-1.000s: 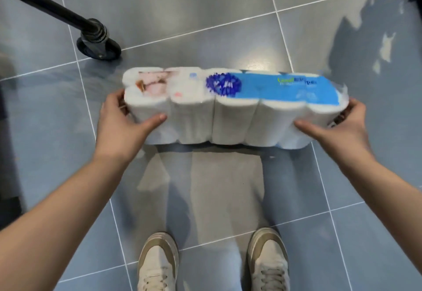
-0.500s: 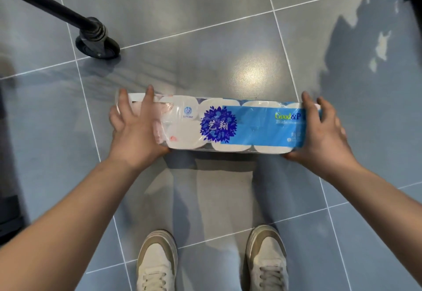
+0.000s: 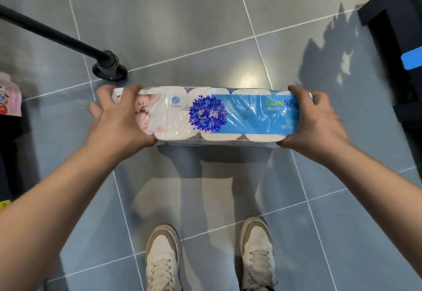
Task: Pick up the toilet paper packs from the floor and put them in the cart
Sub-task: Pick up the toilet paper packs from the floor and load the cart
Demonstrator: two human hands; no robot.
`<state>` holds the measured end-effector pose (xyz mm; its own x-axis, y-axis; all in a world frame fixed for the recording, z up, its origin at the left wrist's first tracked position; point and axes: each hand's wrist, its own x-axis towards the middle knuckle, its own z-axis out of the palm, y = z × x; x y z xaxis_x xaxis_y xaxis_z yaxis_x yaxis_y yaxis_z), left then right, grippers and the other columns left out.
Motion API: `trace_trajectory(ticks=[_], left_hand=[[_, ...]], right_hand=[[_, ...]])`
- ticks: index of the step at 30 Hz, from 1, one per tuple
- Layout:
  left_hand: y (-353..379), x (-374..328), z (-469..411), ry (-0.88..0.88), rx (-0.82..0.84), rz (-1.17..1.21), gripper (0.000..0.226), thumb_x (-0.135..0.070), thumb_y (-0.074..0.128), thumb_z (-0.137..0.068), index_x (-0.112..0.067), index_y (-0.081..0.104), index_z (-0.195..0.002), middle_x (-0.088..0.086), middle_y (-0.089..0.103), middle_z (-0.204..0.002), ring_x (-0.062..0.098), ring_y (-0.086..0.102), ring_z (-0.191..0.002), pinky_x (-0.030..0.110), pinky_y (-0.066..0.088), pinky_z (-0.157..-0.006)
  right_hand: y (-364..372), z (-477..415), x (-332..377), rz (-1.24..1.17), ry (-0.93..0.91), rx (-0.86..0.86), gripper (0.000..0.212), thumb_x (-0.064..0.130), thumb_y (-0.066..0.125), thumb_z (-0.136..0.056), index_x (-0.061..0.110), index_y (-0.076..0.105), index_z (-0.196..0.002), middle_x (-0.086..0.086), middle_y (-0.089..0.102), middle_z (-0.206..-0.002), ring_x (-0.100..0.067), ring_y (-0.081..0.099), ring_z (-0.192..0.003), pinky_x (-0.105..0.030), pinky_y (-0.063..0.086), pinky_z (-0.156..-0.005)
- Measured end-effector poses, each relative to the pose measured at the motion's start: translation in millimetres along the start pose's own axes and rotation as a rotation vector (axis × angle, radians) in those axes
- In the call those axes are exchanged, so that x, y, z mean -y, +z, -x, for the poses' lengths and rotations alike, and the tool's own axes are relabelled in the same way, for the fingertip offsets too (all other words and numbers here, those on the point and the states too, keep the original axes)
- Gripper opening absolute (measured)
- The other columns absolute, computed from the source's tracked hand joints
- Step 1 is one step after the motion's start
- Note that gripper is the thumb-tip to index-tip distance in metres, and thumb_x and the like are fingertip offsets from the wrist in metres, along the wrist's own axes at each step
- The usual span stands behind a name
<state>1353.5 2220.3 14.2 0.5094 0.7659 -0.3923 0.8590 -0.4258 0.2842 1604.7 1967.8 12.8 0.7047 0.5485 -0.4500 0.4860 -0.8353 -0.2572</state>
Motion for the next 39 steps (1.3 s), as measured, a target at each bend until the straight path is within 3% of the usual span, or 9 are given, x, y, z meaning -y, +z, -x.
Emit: trace_trajectory(ticks=[7, 19, 22, 24, 26, 32, 39], left_hand=[[-136.1, -50.2, 52.9, 0.027, -0.039, 0.003, 0.102, -0.037, 0.083, -0.057, -0.041, 0.030, -0.144, 0.007, 0.022, -0.142, 0.038, 0.031, -0.125, 0.048, 0.037, -0.103], [-434.2, -135.2, 213.6, 0.154, -0.123, -0.023, 0.113, -0.039, 0.090, -0.050, -0.045, 0.033, -0.146, 0.011, 0.026, -0.146, 0.038, 0.032, -0.132, 0.048, 0.034, -0.108], [-490.9, -150.4, 255.5, 0.186, -0.174, -0.017, 0.115, -0.051, 0.086, -0.042, -0.043, 0.037, -0.145, 0.014, 0.033, -0.141, 0.037, 0.033, -0.135, 0.047, 0.030, -0.110], [-523.8, -159.1, 279.0, 0.217, -0.234, -0.007, 0.115, -0.063, 0.072, -0.035, -0.041, 0.042, -0.144, 0.017, 0.038, -0.138, 0.036, 0.035, -0.135, 0.049, 0.031, -0.108], [-552.5, -166.6, 302.3, 0.235, -0.270, 0.017, 0.115, -0.064, 0.066, -0.033, -0.040, 0.045, -0.143, 0.017, 0.039, -0.138, 0.034, 0.035, -0.135, 0.049, 0.030, -0.109], [-619.7, -190.3, 372.9, 0.245, -0.262, 0.077, 0.106, -0.039, 0.090, -0.048, -0.051, 0.040, -0.141, 0.005, 0.025, -0.148, 0.035, 0.028, -0.133, 0.048, 0.033, -0.109], [-631.7, -200.3, 423.3, 0.289, -0.355, 0.111, 0.105, -0.035, 0.090, -0.053, -0.050, 0.039, -0.143, 0.003, 0.018, -0.151, 0.033, 0.016, -0.141, 0.052, 0.031, -0.110]], right_hand=[[-133.1, 65.5, 38.6, -0.054, -0.032, -0.058, 0.109, 0.029, 0.088, -0.062, 0.040, 0.029, -0.152, -0.011, 0.038, -0.142, -0.039, 0.047, -0.125, -0.049, 0.041, -0.108], [-410.3, 257.6, 99.2, -0.107, -0.090, -0.134, 0.120, 0.040, 0.086, -0.051, 0.039, 0.025, -0.155, -0.012, 0.043, -0.139, -0.035, 0.048, -0.131, -0.054, 0.043, -0.110], [-466.8, 307.7, 106.7, -0.106, -0.118, -0.163, 0.119, 0.047, 0.078, -0.049, 0.039, 0.026, -0.156, -0.007, 0.045, -0.139, -0.030, 0.048, -0.132, -0.049, 0.044, -0.110], [-502.5, 339.0, 111.5, -0.091, -0.145, -0.210, 0.118, 0.055, 0.070, -0.047, 0.036, 0.028, -0.156, -0.005, 0.046, -0.138, -0.028, 0.049, -0.131, -0.046, 0.045, -0.110], [-531.0, 367.4, 115.0, -0.077, -0.172, -0.245, 0.118, 0.059, 0.065, -0.047, 0.036, 0.028, -0.157, -0.004, 0.046, -0.138, -0.026, 0.050, -0.130, -0.044, 0.045, -0.109], [-585.7, 434.8, 114.2, -0.077, -0.227, -0.315, 0.118, 0.052, 0.076, -0.050, 0.041, 0.025, -0.157, 0.002, 0.044, -0.138, -0.020, 0.047, -0.131, -0.037, 0.043, -0.109], [-596.9, 474.9, 104.8, -0.135, -0.278, -0.412, 0.119, 0.056, 0.066, -0.045, 0.032, 0.032, -0.157, 0.002, 0.044, -0.139, -0.020, 0.046, -0.133, -0.038, 0.042, -0.111]])
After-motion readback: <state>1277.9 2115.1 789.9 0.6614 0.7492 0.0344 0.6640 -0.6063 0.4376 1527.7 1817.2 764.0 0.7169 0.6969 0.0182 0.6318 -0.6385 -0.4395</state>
